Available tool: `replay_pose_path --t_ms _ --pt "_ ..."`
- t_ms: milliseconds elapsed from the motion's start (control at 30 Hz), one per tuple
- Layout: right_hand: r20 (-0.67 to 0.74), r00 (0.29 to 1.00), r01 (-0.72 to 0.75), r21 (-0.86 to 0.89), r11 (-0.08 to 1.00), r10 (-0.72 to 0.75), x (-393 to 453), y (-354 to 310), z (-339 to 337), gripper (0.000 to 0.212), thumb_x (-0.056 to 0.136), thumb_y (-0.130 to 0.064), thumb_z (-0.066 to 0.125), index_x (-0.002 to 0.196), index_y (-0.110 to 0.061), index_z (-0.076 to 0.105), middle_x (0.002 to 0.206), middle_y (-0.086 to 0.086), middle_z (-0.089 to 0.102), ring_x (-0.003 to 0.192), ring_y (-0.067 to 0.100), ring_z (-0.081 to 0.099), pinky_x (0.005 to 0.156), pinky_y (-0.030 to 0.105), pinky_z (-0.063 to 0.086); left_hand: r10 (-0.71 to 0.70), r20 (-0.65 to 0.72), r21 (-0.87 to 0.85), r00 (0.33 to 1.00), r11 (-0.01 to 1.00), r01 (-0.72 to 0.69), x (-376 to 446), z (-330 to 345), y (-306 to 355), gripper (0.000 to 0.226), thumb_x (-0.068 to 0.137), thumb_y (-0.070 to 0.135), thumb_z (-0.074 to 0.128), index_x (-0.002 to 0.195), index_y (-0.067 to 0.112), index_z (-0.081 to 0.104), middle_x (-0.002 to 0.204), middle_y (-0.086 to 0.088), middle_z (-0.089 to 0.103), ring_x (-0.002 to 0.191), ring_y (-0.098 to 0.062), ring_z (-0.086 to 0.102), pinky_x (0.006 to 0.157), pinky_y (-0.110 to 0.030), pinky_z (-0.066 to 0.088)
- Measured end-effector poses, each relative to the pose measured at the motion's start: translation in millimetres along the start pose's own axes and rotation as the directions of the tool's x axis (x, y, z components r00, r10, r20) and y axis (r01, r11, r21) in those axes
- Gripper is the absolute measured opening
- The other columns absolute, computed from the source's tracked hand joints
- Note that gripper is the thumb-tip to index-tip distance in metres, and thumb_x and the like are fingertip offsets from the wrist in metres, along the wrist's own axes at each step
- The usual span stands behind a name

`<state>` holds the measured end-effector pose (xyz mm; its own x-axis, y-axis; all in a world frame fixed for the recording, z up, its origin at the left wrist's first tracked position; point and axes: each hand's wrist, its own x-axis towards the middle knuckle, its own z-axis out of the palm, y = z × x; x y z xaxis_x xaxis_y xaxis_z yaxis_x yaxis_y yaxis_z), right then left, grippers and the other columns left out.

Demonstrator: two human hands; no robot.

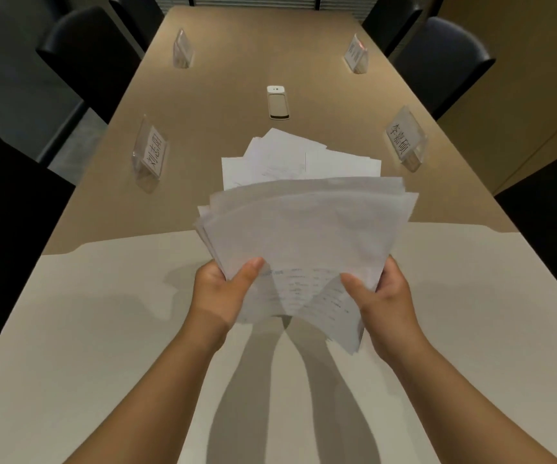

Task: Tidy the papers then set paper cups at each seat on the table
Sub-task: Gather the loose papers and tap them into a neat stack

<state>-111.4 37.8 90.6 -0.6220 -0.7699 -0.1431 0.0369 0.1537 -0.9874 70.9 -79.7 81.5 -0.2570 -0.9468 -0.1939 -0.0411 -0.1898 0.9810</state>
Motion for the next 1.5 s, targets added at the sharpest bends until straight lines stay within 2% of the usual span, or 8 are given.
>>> replay_pose_path --t_ms 333,500,600,900,1067,1200,1367,1500 --pt "-0.016 0.987 -0.159 0.020 0.987 0.159 13.6 29.6 -4.0 0.031 0.083 -0.009 0.075 0.108 -0.024 0.066 0.096 -0.006 0.077 0.090 0.013 0.073 0.078 0.029 0.056 -0.089 0.076 0.043 0.993 0.995 0.086 -0.1 4.7 -29.5 0.029 0.082 0.006 0.076 0.098 0.028 0.067 0.095 0.008 0.077 0.089 -0.011 0.074 0.077 -0.027 0.058" --pt "-0.038 0.990 -0.138 0.028 0.990 0.139 17.3 33.0 6.6 0.033 0.085 -0.011 0.074 0.114 -0.021 0.064 0.098 -0.007 0.076 0.087 0.005 0.072 0.068 0.015 0.055 -0.074 0.053 -0.006 0.996 0.997 0.075 0.6 18.0 -31.3 0.034 0.086 0.004 0.070 0.107 0.030 0.062 0.101 0.010 0.074 0.092 -0.005 0.072 0.072 -0.016 0.056" --pt "-0.060 0.992 -0.112 0.038 0.993 0.114 19.9 31.2 12.9 0.037 0.085 -0.012 0.073 0.116 -0.027 0.060 0.102 -0.008 0.073 0.089 0.002 0.071 0.072 0.018 0.055 -0.076 0.052 -0.019 0.996 0.997 0.077 -0.1 24.2 -32.0 0.037 0.089 0.007 0.066 0.117 0.031 0.058 0.107 0.011 0.072 0.095 -0.002 0.070 0.080 -0.023 0.057" --pt "-0.079 0.993 -0.091 -0.026 0.996 0.088 33.6 29.5 4.2 0.027 0.091 -0.009 0.063 0.107 -0.031 0.062 0.103 -0.009 0.072 0.097 0.008 0.068 0.078 0.024 0.051 -0.056 0.071 0.029 0.996 0.998 0.054 15.8 20.7 -22.4 0.033 0.092 0.006 0.062 0.101 0.038 0.059 0.101 0.018 0.071 0.092 0.006 0.068 0.075 -0.010 0.052" --pt "-0.010 0.996 -0.086 0.033 0.996 0.086 35.6 32.0 -4.9 0.040 0.085 -0.005 0.070 0.119 -0.023 0.060 0.109 -0.003 0.073 0.099 0.012 0.070 0.080 0.028 0.055 -0.018 0.045 0.066 0.999 0.998 0.015 17.2 14.9 -22.1 0.041 0.082 0.008 0.076 0.110 0.032 0.057 0.106 0.009 0.071 0.095 0.001 0.068 0.081 -0.019 0.053" --pt "0.027 0.997 -0.073 -0.029 0.997 0.074 43.9 30.7 -8.4 0.043 0.082 -0.008 0.074 0.117 -0.026 0.060 0.108 -0.005 0.073 0.099 0.009 0.070 0.081 0.030 0.056 0.023 0.048 0.113 0.999 0.993 -0.028 26.8 10.0 -19.2 0.043 0.080 0.005 0.077 0.111 0.029 0.057 0.104 0.006 0.070 0.095 -0.004 0.067 0.086 -0.025 0.055" --pt "0.050 0.998 -0.037 -0.164 0.986 0.046 51.7 29.0 -5.6 0.029 0.090 -0.013 0.066 0.113 -0.029 0.062 0.105 -0.012 0.071 0.098 0.004 0.068 0.077 0.022 0.053 -0.025 0.082 0.115 0.996 0.993 0.016 35.1 15.9 -16.3 0.037 0.089 0.003 0.067 0.109 0.033 0.057 0.106 0.011 0.070 0.097 0.001 0.067 0.083 -0.016 0.053" --pt "0.059 0.998 -0.013 -0.265 0.964 0.030 59.4 29.3 -9.0 0.027 0.092 -0.014 0.059 0.116 -0.027 0.060 0.108 -0.010 0.070 0.101 0.009 0.066 0.084 0.032 0.056 -0.085 0.093 0.140 0.992 0.988 0.072 39.9 14.1 -21.2 0.032 0.092 0.007 0.063 0.108 0.034 0.058 0.106 0.013 0.071 0.095 0.001 0.069 0.082 -0.017 0.053"
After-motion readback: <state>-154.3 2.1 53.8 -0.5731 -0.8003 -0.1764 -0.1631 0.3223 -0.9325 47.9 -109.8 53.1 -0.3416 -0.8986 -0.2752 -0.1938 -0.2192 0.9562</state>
